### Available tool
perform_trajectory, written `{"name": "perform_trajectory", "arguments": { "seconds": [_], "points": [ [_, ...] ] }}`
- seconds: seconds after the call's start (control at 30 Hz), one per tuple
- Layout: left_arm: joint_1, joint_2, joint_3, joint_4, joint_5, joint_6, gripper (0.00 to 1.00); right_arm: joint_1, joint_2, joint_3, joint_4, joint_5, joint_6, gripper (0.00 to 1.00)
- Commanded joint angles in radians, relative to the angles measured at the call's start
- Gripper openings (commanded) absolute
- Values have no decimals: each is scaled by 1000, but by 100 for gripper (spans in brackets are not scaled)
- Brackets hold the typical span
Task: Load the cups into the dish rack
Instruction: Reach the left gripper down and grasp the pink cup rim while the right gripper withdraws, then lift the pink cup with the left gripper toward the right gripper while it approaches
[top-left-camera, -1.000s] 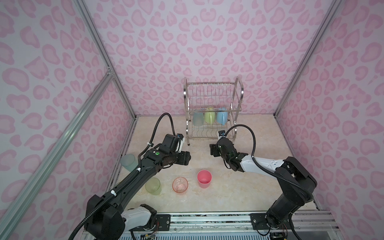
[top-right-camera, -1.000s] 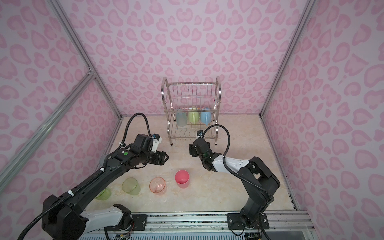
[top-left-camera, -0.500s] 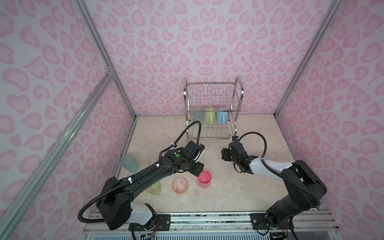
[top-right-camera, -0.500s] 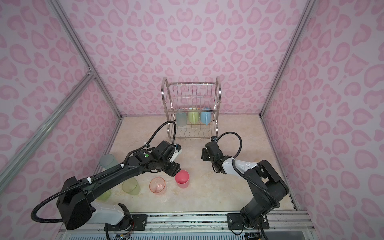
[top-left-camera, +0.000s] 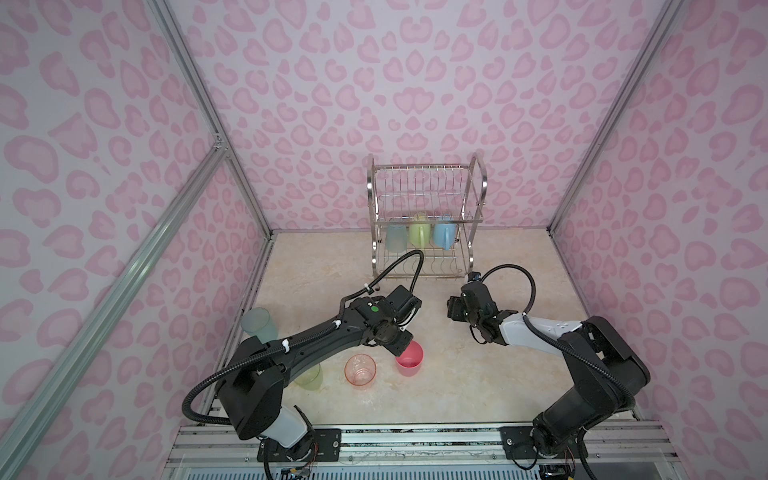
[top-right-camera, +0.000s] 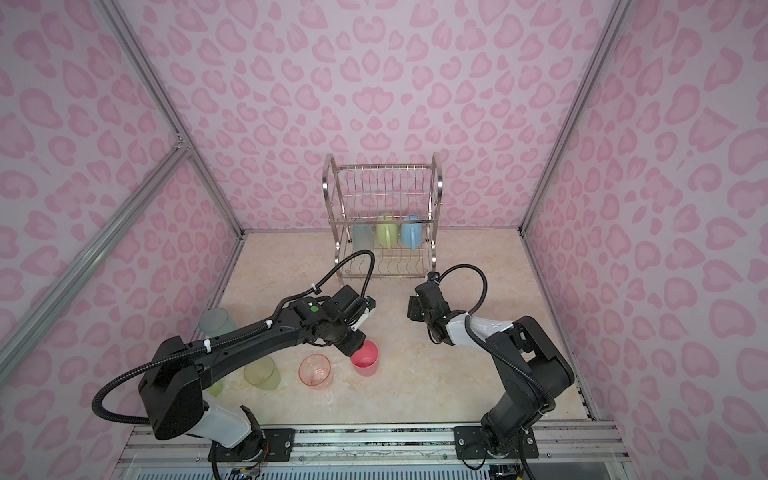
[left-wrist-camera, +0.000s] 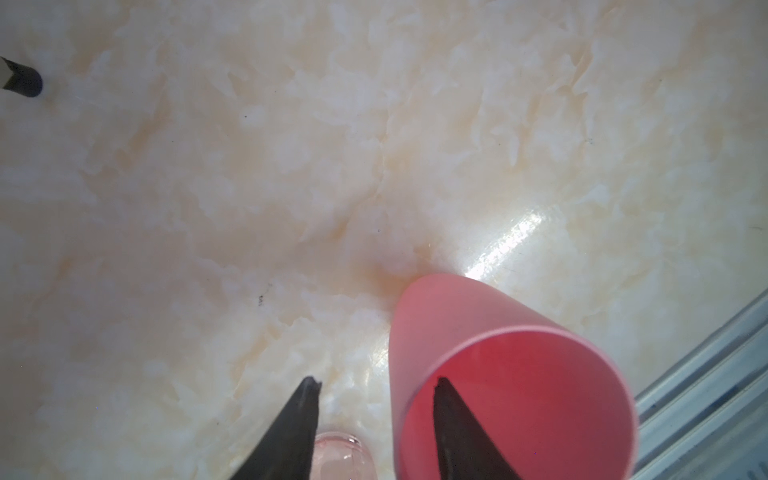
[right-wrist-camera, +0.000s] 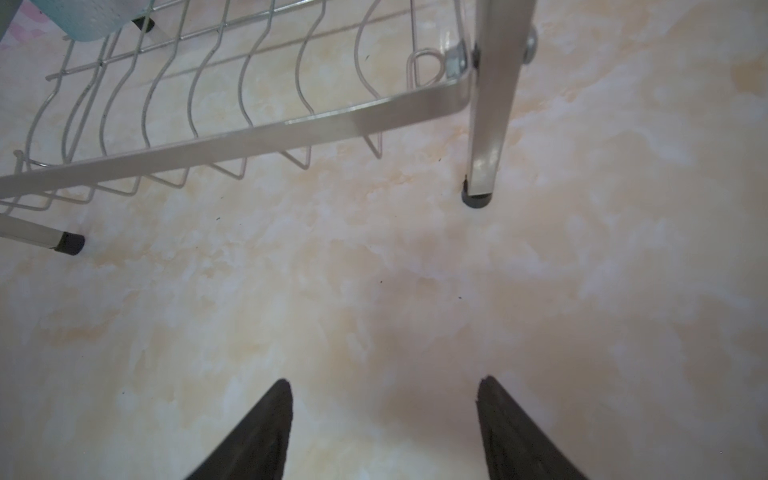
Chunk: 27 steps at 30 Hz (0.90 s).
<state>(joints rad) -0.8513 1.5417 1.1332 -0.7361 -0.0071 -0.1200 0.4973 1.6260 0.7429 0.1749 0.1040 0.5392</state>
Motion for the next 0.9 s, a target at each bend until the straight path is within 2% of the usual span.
{"name": "perform_trajectory", "arguments": {
  "seconds": [0.0, 0.23, 0.27, 0.6, 0.87],
  "points": [
    [-3, 14, 13, -13, -6, 13, 44, 0, 11, -6, 30, -6, 11, 69],
    [-5, 19, 11, -2, -8, 2, 37, 0, 2, -16, 35, -1, 15, 69],
    [-5, 19, 11, -2, -9, 2, 32, 0, 2, -19, 35, 1, 16, 69],
    [-5, 9, -1, 17, -7, -12, 16, -1, -15, -18, 34, 7, 15, 69],
    [-5, -14, -5, 27, -13, -19, 10, 0, -41, -20, 31, 10, 20, 68]
  ]
}}
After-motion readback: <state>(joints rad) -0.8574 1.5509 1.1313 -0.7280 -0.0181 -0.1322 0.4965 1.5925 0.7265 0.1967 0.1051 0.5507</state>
